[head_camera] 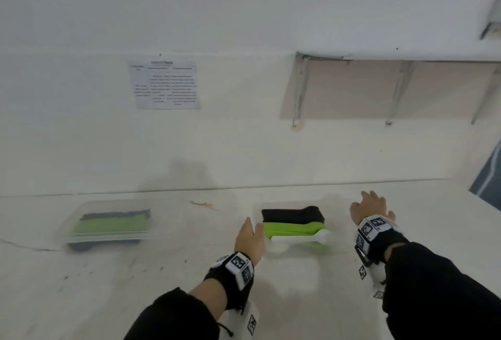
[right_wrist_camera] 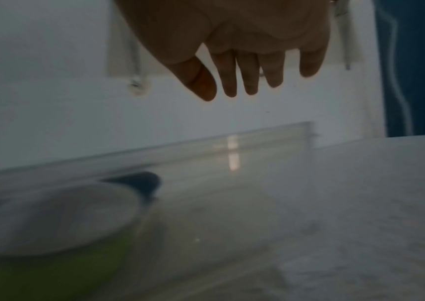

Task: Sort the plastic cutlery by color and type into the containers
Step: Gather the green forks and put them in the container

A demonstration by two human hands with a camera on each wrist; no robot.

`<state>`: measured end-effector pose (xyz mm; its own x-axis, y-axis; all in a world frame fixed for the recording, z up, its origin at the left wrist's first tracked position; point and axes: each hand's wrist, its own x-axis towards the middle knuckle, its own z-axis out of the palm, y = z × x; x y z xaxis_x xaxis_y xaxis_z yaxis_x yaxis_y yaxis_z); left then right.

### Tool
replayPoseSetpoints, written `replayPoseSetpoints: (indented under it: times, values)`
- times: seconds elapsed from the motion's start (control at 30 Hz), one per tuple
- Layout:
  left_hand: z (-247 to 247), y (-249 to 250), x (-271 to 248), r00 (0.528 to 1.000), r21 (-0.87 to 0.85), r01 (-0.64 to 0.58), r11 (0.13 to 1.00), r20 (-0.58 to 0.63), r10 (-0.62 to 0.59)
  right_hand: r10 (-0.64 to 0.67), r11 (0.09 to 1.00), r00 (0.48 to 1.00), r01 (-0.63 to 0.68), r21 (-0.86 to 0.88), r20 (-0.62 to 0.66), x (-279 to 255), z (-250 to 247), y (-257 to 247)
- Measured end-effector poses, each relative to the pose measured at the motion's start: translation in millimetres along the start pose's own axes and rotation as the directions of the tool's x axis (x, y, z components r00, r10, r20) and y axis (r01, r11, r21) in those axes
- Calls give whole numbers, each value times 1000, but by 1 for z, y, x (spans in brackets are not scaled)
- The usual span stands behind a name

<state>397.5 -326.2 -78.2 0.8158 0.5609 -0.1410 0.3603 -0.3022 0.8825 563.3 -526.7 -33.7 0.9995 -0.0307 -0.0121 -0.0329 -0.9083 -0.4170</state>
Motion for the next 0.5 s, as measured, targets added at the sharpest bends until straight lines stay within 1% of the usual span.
replayPoseSetpoints:
  times: [0.07, 0.1, 0.13, 0.2, 0.3, 0.37, 0.5]
  values:
    - [18, 6, 7, 998, -20, 65, 998, 6, -65, 66, 997, 993, -70, 38, 99, 19, -4, 25]
    - [25, 9, 10, 997, -18, 76, 997, 8, -75, 80, 995, 985, -88, 51, 154, 26, -3, 33]
    - [31, 10, 12, 997, -8, 81, 997, 7, -81, 82, 995, 976, -92, 39, 201, 30, -1, 39]
    - [39, 10, 17, 996, 5, 89, 996, -14, -89, 49, 999, 961, -48, -12, 271, 33, 5, 45]
    - [46, 7, 25, 991, -38, 105, 994, -80, -107, 23, 1000, 953, -15, -27, 302, 38, 13, 43]
    - [48, 5, 29, 986, -53, 114, 992, -116, -119, 27, 1000, 956, -22, -22, 291, 40, 16, 42]
    - [47, 7, 38, 984, -32, 116, 993, -133, -119, 2, 1000, 954, -4, 5, 301, 41, 14, 40]
